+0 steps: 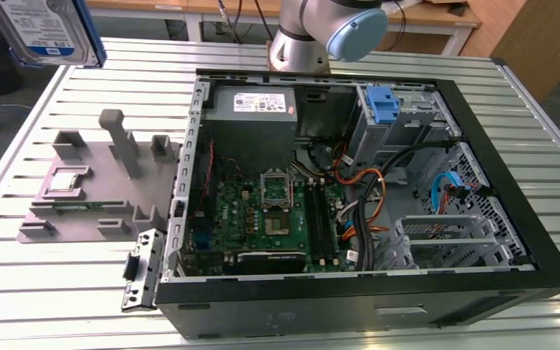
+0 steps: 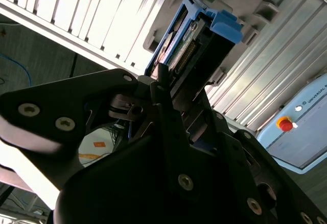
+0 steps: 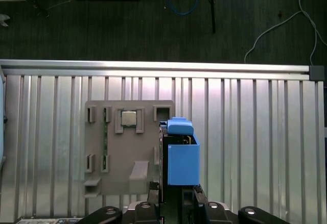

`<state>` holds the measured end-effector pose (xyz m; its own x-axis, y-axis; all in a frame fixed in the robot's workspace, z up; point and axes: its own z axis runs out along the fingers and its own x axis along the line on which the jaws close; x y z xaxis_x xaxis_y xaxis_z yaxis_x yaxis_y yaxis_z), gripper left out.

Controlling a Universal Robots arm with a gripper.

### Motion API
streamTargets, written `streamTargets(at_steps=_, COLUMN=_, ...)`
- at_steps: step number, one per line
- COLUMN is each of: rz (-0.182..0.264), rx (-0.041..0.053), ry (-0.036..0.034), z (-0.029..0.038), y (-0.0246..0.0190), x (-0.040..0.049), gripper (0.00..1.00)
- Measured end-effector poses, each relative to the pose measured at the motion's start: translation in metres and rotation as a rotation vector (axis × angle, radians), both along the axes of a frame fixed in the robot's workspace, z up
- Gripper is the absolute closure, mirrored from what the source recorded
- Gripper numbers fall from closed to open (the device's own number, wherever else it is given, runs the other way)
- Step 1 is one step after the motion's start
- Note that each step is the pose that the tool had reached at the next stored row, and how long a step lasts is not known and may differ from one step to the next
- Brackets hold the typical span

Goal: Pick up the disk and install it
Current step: 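Pick up the disk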

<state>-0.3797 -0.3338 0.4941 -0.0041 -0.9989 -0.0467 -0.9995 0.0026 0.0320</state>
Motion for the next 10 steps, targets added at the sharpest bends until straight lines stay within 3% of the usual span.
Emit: streamTargets(at_steps=10, rz=0.0, rx=0.0, ry=0.0, z=0.0, y=0.0, x=0.0018, gripper=0.65)
